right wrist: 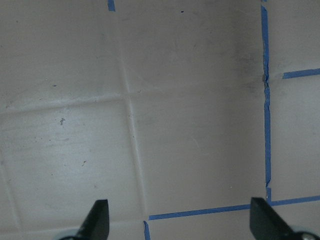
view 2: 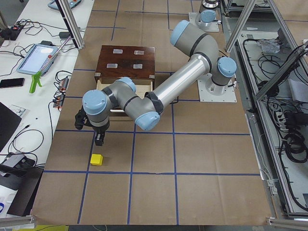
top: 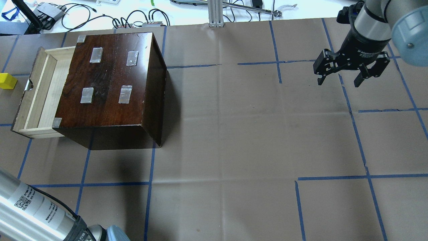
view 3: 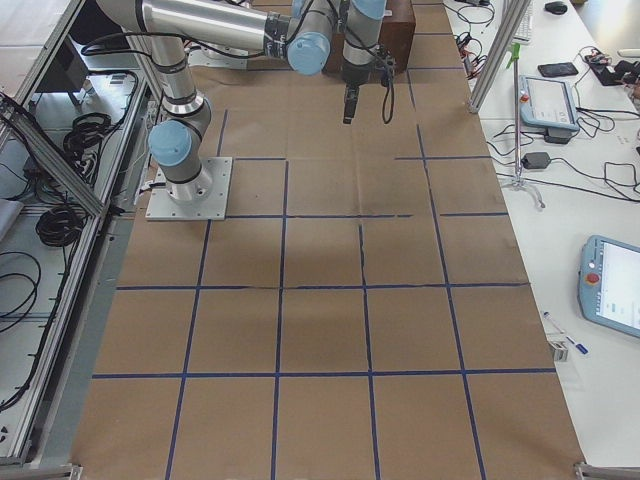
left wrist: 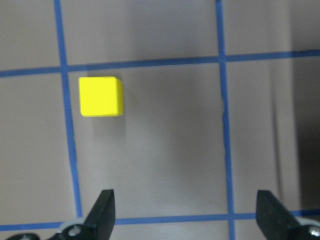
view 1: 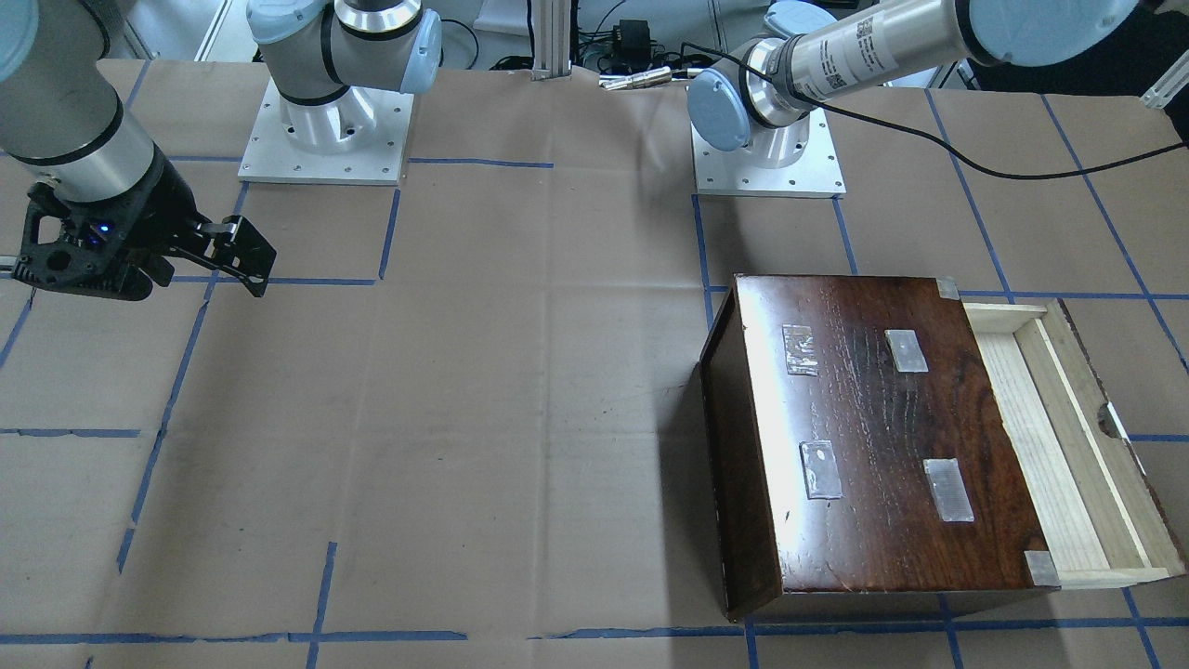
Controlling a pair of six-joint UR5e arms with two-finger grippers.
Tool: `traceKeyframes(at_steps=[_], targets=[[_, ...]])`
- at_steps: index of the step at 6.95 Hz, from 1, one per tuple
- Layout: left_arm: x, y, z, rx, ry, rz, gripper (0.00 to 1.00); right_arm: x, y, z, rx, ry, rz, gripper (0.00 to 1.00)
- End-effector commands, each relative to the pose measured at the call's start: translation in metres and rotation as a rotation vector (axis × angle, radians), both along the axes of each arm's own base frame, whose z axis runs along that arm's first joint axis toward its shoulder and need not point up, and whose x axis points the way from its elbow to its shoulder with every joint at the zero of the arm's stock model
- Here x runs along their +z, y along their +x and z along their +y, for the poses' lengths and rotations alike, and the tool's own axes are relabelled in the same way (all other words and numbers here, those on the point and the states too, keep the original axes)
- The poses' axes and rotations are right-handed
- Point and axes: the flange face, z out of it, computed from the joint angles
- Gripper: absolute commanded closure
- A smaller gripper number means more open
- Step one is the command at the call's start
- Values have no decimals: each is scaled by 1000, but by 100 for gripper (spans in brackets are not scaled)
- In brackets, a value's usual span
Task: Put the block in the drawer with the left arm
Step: 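Release the handle and move the left gripper over the yellow cube, then lower the left gripper and grasp the yellow cube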
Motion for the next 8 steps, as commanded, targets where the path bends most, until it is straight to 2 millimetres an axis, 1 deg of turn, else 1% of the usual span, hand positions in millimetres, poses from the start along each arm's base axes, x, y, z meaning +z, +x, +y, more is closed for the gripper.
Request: traceKeyframes(at_steps=[1, 2, 3, 4, 5, 7, 8], targets=[[-28, 35, -36, 1, 7, 6, 1, 0, 0, 0, 0, 0, 0, 0], [-49, 46, -47, 1, 16, 14, 1, 0, 0, 0, -1, 0, 0, 0], [-63, 52, -55, -1, 28, 24, 1, 0, 0, 0, -1, 0, 0, 0], [-78, 57, -59, -1, 41, 35, 1, 0, 0, 0, -1, 0, 0, 0], [-99, 61, -64, -2, 52, 30, 1, 0, 0, 0, 0, 0, 0, 0], [-142, 62, -72, -9, 75, 52, 1, 0, 0, 0, 0, 0, 0, 0], [-156, 62, -73, -10, 89, 68, 1, 0, 0, 0, 0, 0, 0, 0]])
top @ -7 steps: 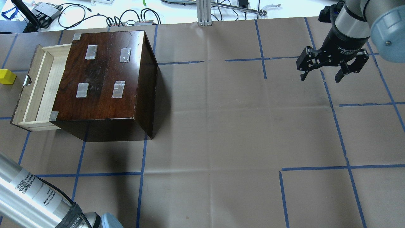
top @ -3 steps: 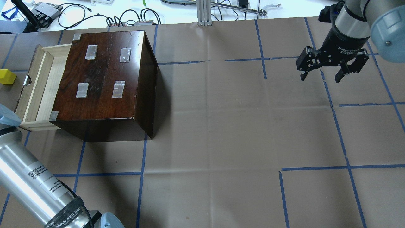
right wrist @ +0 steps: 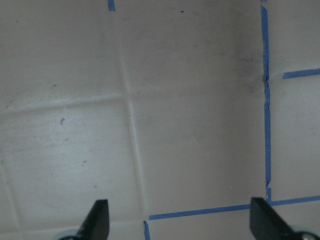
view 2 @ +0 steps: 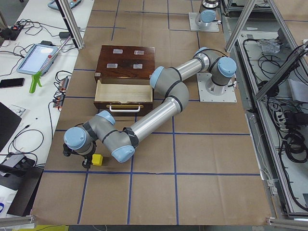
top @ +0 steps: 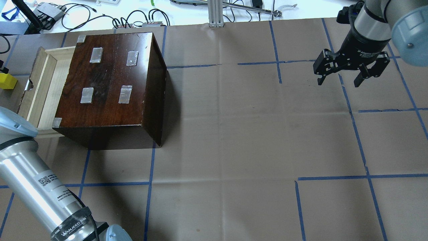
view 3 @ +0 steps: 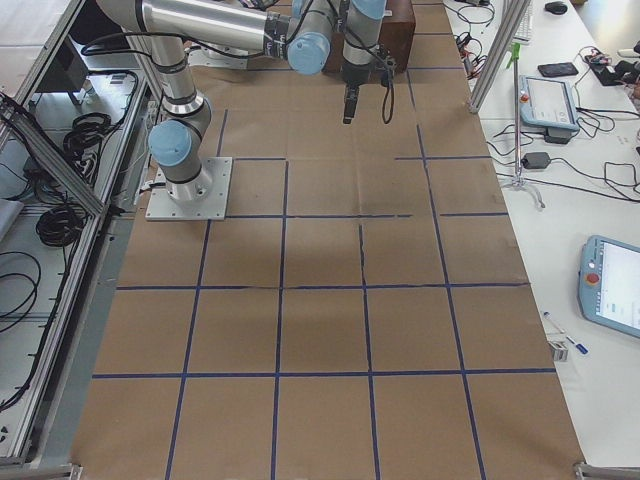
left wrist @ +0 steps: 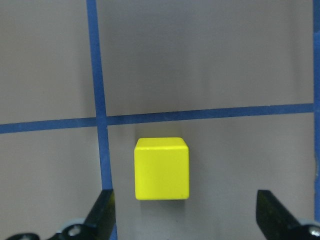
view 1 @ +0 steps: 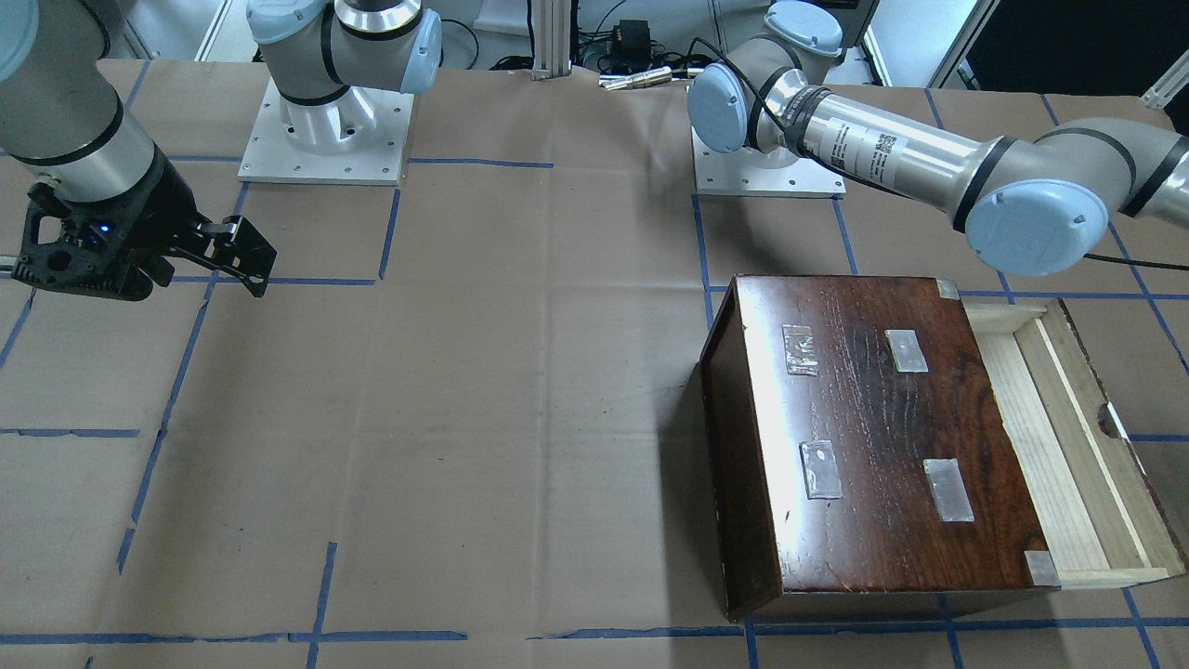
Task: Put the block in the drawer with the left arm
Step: 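Lower the left gripper and grasp the yellow cube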
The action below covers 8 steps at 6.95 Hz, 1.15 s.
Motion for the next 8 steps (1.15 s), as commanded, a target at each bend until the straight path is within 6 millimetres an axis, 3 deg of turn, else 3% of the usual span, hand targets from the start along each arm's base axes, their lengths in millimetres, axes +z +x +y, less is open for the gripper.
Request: traceKeyframes(at_steps=[1, 4, 6, 7, 8], targets=[[-27, 0, -2, -3, 22, 25, 1, 0, 0, 0, 0, 0, 0, 0], [-47, -2, -4, -6, 40, 41, 1, 1, 0, 0, 0, -2, 0, 0], [-46, 0, -3, -3, 37, 35, 2, -1, 0, 0, 0, 1, 0, 0], [-46, 1, -2, -3, 36, 34, 9, 0, 0, 0, 0, 0, 0, 0], [-44, 1, -2, -3, 34, 32, 27, 0, 0, 0, -1, 0, 0, 0]])
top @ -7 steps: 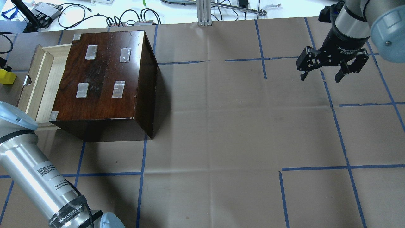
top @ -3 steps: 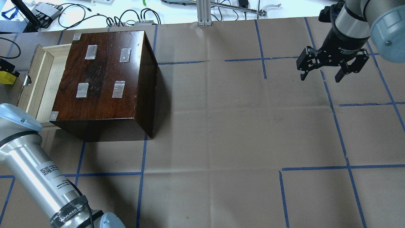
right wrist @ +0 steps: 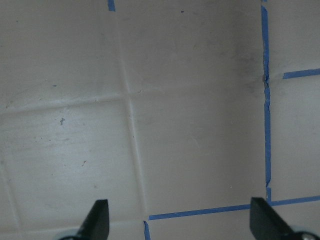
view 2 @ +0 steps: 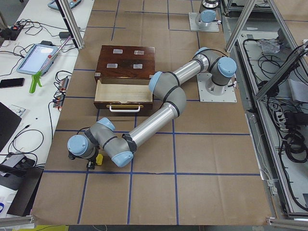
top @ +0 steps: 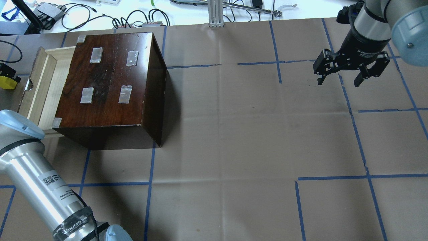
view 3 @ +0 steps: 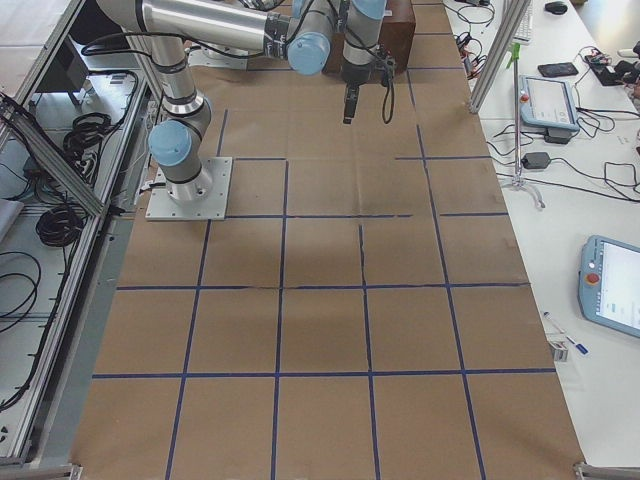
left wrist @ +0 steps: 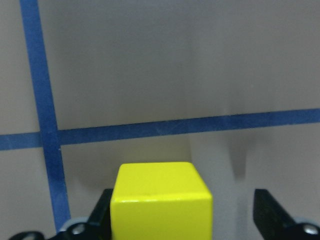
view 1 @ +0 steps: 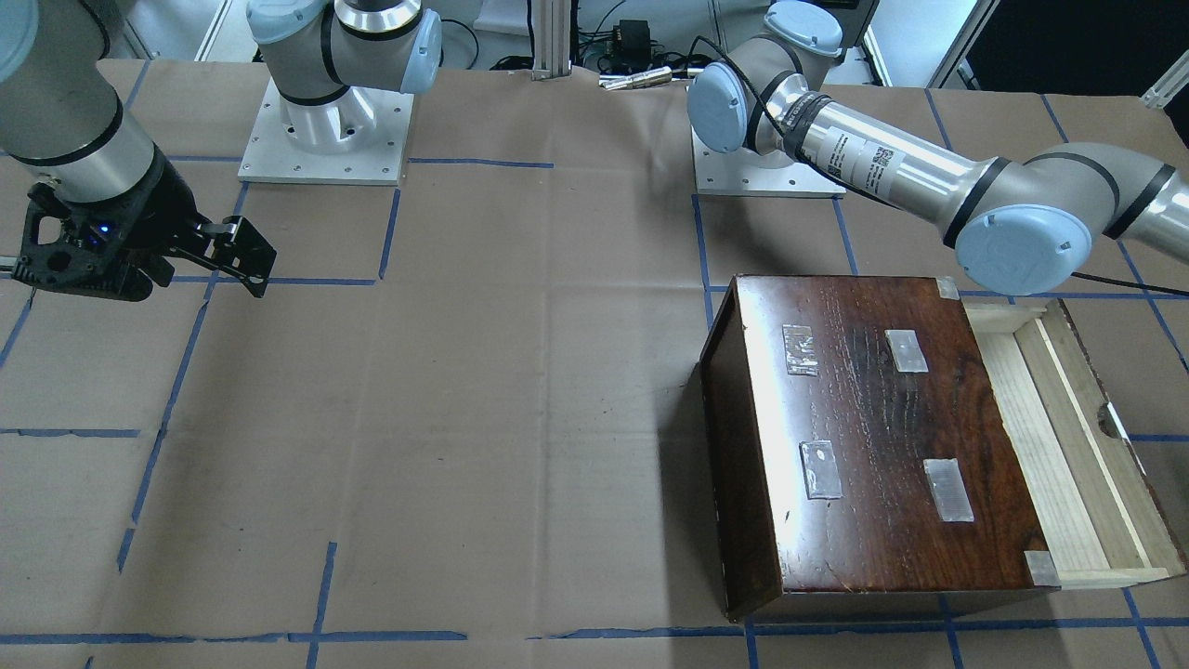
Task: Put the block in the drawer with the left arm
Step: 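Lower the left gripper and grasp the yellow cube, then lift the yellow cube with the left gripper and carry it over the open drawer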
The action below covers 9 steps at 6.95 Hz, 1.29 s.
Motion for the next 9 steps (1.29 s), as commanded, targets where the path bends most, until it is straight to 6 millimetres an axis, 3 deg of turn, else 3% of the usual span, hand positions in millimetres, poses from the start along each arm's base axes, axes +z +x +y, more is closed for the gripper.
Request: traceKeyframes(at_steps=[1, 2, 3, 4, 5, 6, 9], targets=[[3, 1, 0, 2, -4, -4, 50, 0, 0, 0, -1, 0, 0, 0], [9, 1, 0, 2, -9, -8, 66, 0, 0, 0, -1, 0, 0, 0], [13, 1, 2, 3, -8, -10, 75, 0, 0, 0, 0, 0, 0, 0], [28, -1, 6, 5, 4, 6, 79, 0, 0, 0, -1, 0, 0, 0], [64, -8, 13, 6, 16, 13, 80, -1, 0, 0, 0, 1, 0, 0], [81, -14, 20, 9, 48, 39, 83, 0, 0, 0, 0, 0, 0, 0], [74, -26, 32, 18, 149, 134, 86, 0, 0, 0, 0, 0, 0, 0]])
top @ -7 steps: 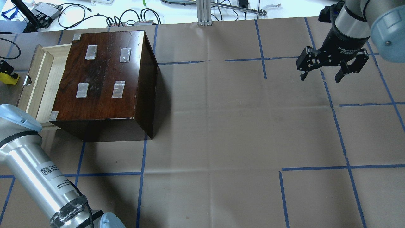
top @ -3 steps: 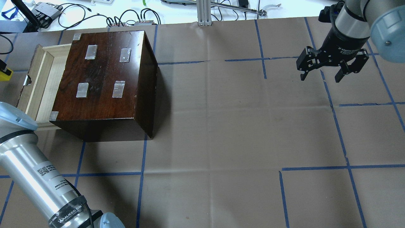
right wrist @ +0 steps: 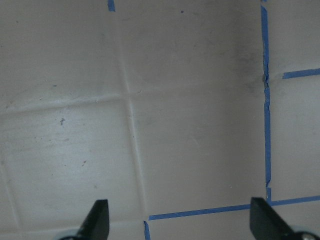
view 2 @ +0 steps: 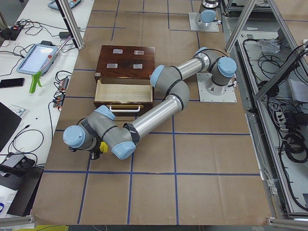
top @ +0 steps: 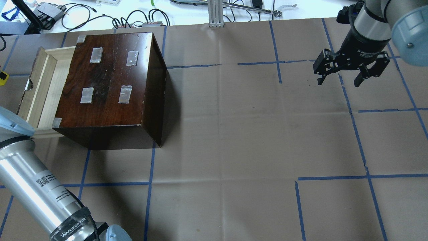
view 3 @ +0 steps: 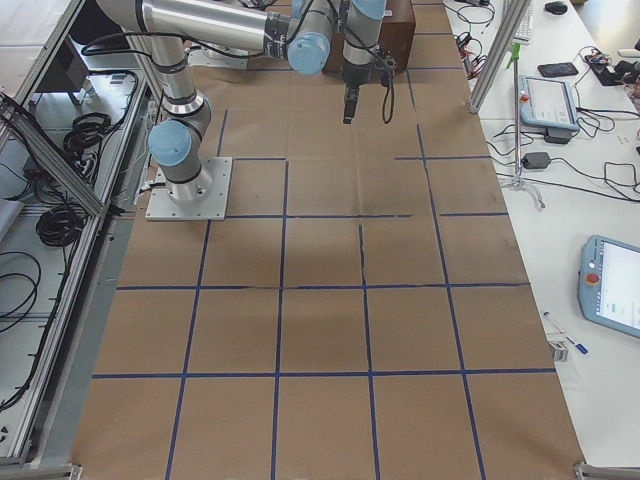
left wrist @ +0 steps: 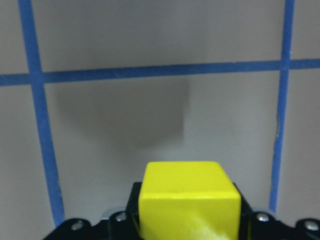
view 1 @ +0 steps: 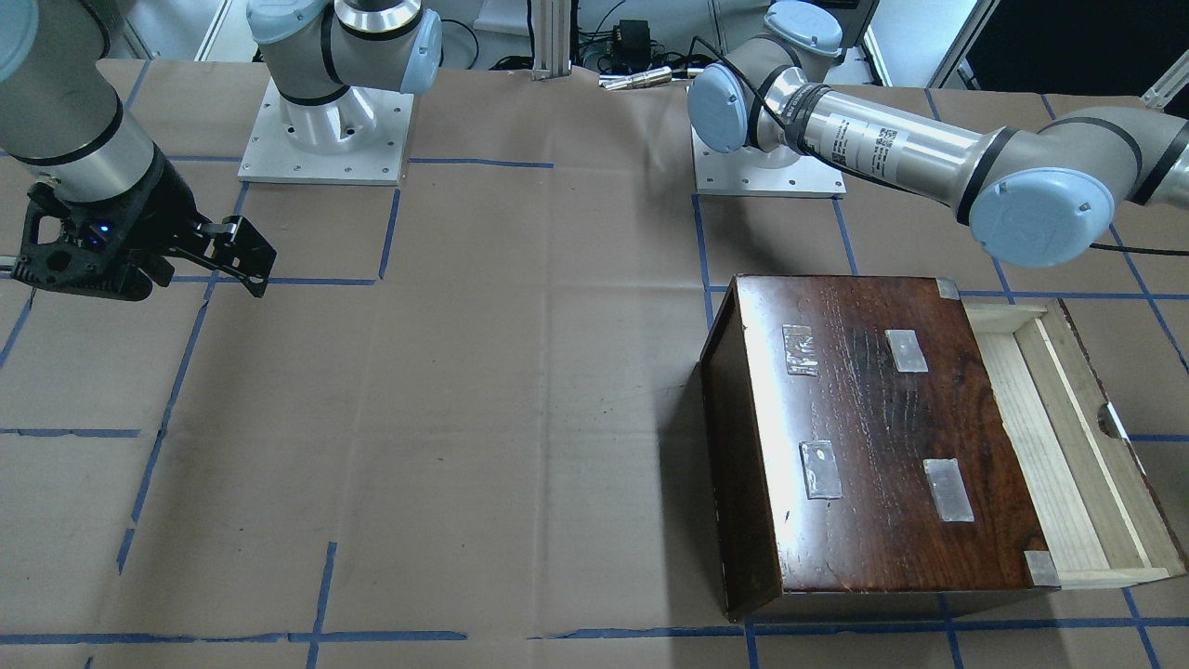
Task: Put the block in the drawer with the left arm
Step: 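Lift the yellow cube with the left gripper and carry it over the open drawer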
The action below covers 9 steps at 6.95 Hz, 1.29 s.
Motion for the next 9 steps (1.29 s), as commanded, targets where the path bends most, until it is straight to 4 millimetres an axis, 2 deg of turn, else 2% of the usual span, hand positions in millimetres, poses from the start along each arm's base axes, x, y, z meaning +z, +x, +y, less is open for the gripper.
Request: traceKeyframes(at_steps=[1, 4, 7, 9], targets=[[-5, -6, 4, 3, 41, 40, 86, 1, 0, 0, 1, -1, 0, 0], [-6, -5, 7, 4, 53, 52, 86, 1, 0, 0, 1, -1, 0, 0], [9, -7, 11, 4, 50, 48, 85, -1, 0, 0, 1, 2, 0, 0], [24, -15, 17, 5, 64, 64, 85, 0, 0, 0, 0, 0, 0, 0]])
